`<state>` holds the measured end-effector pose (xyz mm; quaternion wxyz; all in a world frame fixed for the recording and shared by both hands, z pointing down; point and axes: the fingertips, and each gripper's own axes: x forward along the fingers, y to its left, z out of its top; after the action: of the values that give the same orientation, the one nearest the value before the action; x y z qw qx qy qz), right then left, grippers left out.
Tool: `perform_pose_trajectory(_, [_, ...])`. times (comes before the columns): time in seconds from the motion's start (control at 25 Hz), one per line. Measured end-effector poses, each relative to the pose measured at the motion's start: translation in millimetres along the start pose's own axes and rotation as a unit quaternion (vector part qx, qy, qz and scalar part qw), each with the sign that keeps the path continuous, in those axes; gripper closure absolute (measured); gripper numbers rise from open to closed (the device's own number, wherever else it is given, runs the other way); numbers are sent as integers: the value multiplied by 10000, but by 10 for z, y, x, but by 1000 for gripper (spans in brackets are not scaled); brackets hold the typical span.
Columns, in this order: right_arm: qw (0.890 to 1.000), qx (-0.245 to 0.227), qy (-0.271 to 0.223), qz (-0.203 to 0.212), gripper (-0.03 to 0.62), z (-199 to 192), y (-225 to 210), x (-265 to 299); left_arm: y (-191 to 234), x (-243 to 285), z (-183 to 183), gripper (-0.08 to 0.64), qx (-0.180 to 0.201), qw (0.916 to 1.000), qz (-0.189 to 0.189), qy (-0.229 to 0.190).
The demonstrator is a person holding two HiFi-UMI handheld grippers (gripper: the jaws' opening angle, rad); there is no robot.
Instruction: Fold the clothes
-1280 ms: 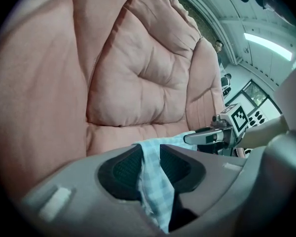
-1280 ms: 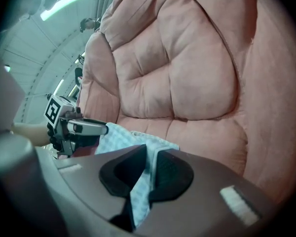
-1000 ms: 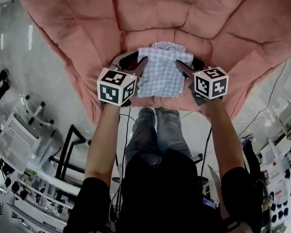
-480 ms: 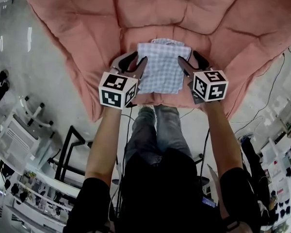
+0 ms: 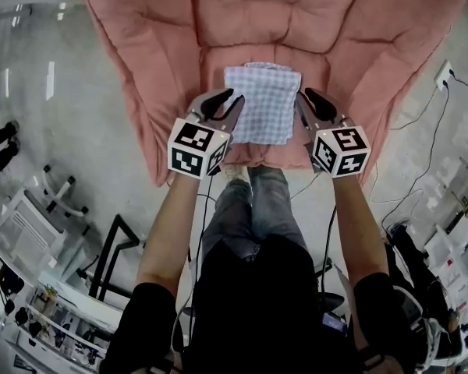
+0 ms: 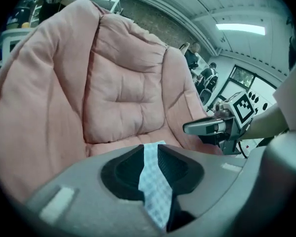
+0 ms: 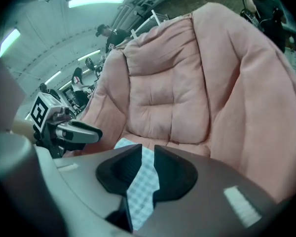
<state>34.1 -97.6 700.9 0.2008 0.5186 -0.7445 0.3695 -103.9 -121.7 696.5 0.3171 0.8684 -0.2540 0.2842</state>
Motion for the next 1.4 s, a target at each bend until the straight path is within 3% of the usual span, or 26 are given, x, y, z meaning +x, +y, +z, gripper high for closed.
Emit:
perform_pose_trajectory(0.32, [9965, 88, -751, -369, 566, 24, 639, -987, -476, -941, 187, 546, 220, 9985, 50, -505])
perform_pose_trajectory(0.64, [9857, -193, -1601, -480, 588, 550, 1268, -1924, -994, -1962, 586, 552, 781, 9923, 65, -962])
perform_pose_trajectory(0.88, [9716, -482, -2274, -438, 588, 1025, 1749, -2631, -1378, -2743, 943, 552, 992, 9834, 83, -1519])
perform_pose_trajectory(1.04, [9655, -681, -2477, -424, 588, 1064, 2078, -3005, -1566, -3243, 1031, 552, 1037, 9762, 173, -1897])
perform_pose_trajectory(1.4, [9492, -646, -3068, -271, 588, 1284, 2492, -3740, -1983, -4066, 1316, 552, 1295, 9574, 424, -2547])
